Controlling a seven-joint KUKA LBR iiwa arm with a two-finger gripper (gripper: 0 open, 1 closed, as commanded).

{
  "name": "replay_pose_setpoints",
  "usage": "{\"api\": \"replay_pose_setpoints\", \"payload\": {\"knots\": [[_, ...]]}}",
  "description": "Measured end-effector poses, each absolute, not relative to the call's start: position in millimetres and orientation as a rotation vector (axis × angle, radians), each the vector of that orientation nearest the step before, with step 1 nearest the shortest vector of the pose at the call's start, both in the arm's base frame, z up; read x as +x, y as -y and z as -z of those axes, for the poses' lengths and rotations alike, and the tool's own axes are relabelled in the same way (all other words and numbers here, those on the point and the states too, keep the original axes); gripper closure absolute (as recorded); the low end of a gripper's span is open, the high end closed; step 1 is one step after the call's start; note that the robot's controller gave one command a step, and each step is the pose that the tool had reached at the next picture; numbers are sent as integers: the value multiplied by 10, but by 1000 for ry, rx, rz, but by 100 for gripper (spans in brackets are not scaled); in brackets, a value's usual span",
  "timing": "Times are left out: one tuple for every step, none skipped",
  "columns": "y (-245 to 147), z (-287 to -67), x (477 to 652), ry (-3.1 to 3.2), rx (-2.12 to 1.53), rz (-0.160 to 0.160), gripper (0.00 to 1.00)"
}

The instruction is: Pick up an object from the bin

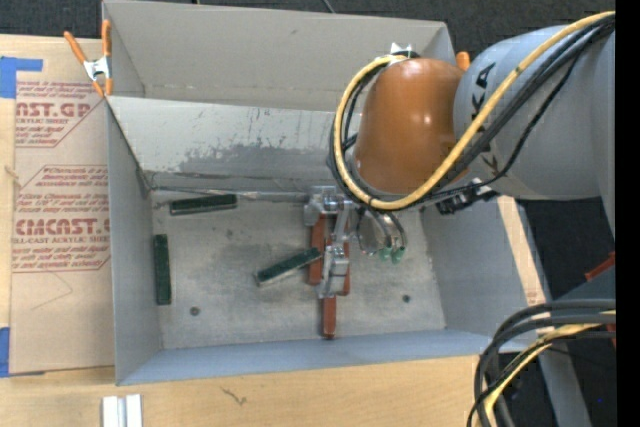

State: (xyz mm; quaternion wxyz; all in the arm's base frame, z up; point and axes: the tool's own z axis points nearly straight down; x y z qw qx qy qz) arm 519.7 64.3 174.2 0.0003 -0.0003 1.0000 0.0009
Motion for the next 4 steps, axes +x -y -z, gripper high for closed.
{"api": "replay_pose_setpoints", "payload": {"knots": [[-773,-1248,5589,-3130,-12,-4,0],[-530,-957,5505,-3134,234,-2,0],[-1204,-700,5462,-3138,125,-3,100],[-1204,-700,5462,-3138,125,-3,100]]}}
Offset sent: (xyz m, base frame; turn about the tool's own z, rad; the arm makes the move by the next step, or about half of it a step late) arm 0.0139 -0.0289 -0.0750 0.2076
